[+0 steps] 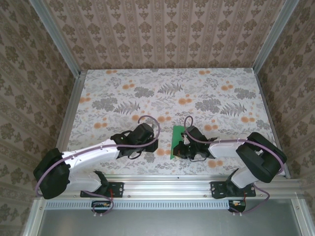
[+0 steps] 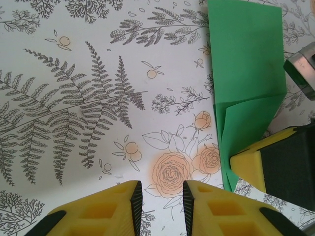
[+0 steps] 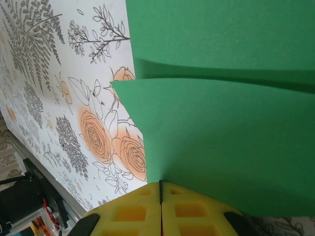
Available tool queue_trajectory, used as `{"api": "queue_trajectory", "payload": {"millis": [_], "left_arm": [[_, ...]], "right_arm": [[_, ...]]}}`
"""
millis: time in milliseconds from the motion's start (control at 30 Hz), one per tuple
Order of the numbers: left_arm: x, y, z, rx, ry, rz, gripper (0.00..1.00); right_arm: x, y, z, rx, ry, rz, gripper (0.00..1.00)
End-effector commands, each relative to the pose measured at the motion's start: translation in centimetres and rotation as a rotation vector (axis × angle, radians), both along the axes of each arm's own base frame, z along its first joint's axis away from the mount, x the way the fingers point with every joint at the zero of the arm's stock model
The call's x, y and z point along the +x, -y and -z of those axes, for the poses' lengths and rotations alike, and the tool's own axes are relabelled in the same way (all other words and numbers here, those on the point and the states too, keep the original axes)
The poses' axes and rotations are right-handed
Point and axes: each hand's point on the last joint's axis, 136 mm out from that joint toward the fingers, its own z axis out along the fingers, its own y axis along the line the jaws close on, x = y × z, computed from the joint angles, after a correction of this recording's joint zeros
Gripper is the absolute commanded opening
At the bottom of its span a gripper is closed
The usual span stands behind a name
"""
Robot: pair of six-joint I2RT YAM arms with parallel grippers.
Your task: Fold a paper plane with a square sheet of paper (pick it up from the middle)
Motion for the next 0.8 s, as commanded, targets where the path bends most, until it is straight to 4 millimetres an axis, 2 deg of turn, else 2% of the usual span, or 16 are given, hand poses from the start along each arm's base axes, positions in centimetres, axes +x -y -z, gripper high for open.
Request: {"api": "queue_trajectory", "payload": {"millis": [0,167,267,400,567,667,767], "left_arm": [[0.0,0.0,0.2,0.003,-0.025,-0.008,0.31],[0.1,0.0,0.2,0.004,-0.024,-0.013,0.31],[0.2,0.1,0.2,0.007,-0.024,-0.011,0.31],[0.4,0.5,0.1,0.009,-0.026,-0.006,0.31],[0.4,0.8,-0.1,0.009,-0.030,0.003,0.31],[0.3,0.9,-0.2,0.010,-0.032,0.017,0.31],[0.3,1.4,-0.4,0.006,-0.034,0.036,0.32]], "right_arm": [[-0.3,0.3,0.3,-0.039,-0.001,-0.014,0.08],[-0.2,-0.3,-2.1,0.017,0.042,-0.028,0.09],[-0.5,-1.4,-3.1,0.075,0.053,-0.055,0.09],[-0.7,-1.9,-1.8,0.061,0.016,-0.066,0.09],[-1.1,-1.1,1.0,-0.001,-0.023,-0.049,0.09],[-1.1,-1.5,0.7,0.021,-0.024,-0.060,0.10],[-0.6,-1.7,-1.6,0.049,0.021,-0.063,0.16]]}}
